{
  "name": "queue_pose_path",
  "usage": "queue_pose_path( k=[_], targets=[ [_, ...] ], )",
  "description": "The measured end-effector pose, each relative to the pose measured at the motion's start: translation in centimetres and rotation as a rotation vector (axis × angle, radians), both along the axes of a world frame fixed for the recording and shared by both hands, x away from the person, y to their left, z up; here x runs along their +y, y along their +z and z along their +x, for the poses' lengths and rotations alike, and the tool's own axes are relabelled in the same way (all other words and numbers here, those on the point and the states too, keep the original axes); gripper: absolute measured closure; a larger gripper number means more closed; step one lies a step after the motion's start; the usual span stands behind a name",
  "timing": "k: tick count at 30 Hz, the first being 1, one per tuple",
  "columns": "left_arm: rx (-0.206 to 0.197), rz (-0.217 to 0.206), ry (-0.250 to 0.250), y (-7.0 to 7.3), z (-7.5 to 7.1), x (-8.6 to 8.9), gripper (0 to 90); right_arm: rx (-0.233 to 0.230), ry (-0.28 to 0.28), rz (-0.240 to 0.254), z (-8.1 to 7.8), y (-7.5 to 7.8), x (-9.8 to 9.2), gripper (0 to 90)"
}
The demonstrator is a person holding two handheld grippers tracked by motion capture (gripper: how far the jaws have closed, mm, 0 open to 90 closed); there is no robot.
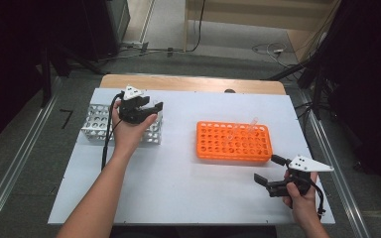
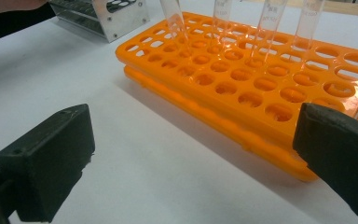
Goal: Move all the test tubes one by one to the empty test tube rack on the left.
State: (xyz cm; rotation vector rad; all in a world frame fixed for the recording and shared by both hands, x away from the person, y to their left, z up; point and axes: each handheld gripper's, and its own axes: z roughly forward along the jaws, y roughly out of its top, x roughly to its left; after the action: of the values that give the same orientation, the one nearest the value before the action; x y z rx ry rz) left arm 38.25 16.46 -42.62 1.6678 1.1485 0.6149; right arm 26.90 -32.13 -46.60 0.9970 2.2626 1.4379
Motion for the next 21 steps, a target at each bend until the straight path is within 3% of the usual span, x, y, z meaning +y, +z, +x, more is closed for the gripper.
queue_pose_path(
  k=[7, 13, 21],
  targets=[
    [-0.015, -0.048, -0.026, 0.2, -3.0, 0.4, 15.4, -0.003, -0.001, 0.01, 0.1, 0.3, 0.2, 0.0],
    [-0.025, -0.053, -0.076, 0.4, -5.9, -0.2, 2.9, -0.003, -0.006, 0.008, 0.4, 0.5, 0.6, 0.0],
    [-0.039, -0.099, -0.144, -0.1, -9.4, -0.8, 0.0, -0.003, 0.005, 0.005, 1.1, 0.9, 1.5, 0.0]
  ],
)
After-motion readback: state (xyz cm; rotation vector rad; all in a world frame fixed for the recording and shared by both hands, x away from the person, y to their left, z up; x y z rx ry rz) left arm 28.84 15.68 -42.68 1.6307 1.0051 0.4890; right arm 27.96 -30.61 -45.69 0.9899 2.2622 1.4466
